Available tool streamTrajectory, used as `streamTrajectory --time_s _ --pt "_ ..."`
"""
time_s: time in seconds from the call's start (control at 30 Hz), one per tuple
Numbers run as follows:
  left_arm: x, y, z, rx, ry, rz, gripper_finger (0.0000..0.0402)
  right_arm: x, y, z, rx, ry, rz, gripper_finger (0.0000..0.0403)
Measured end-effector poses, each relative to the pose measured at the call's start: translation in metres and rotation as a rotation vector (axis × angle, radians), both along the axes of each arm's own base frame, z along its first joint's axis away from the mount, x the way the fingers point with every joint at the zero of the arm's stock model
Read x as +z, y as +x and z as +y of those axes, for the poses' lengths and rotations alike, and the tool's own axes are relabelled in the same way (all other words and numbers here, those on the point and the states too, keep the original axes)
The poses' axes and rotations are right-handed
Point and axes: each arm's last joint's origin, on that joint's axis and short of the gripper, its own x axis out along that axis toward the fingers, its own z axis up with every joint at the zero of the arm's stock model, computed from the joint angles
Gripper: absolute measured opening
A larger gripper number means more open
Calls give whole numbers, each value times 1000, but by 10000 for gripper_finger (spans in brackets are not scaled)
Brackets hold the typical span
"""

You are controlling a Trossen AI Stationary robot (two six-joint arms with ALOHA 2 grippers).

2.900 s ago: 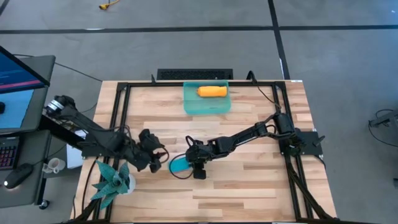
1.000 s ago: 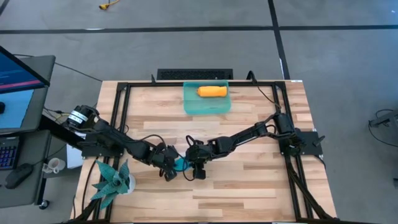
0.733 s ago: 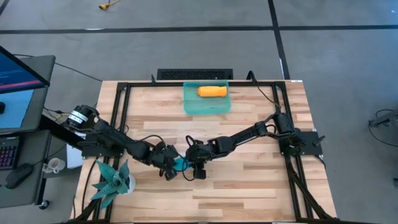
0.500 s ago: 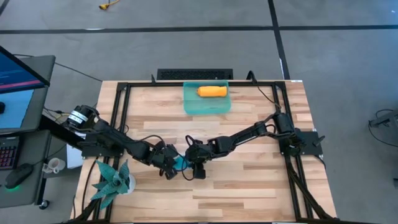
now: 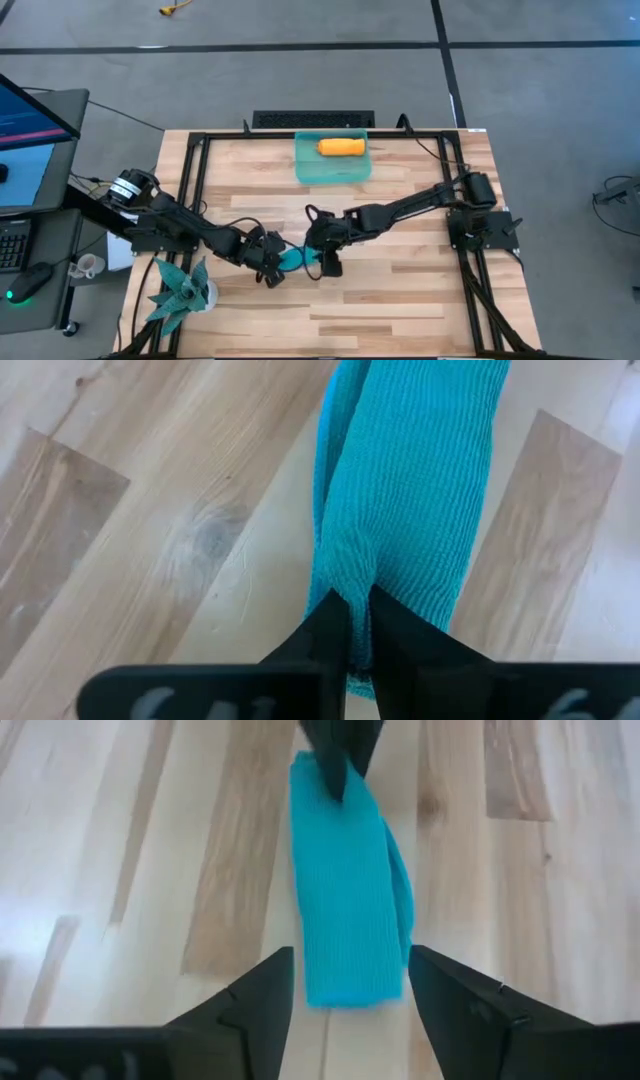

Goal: Roll microfiber towels into tight, uniform cylinder then place into a basket
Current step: Put the rolled blue microfiber cloth into the blue bin

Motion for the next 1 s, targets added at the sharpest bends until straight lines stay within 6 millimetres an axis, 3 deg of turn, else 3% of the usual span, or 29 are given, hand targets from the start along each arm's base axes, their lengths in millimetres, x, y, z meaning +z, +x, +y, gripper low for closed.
streamTrajectory --time_s 0.23,0.37,0.53,0.7,0.87,1.0 --pt "0 0 0 1 0 1 14 37 -25 -3 94 -93 32 221" --pt "0 0 0 2 4 0 14 42 -51 -5 53 -174 35 221" --pt "0 0 0 4 7 -1 14 29 -91 -11 -28 -189 13 221" --pt "0 0 0 14 6 -4 15 12 -115 -16 -131 -70 -162 221" --pt "0 0 0 22 2 -5 15 -5 -121 -17 -228 66 -297 221" --pt "0 0 0 22 2 -5 15 -15 -110 -15 -251 106 -346 221"
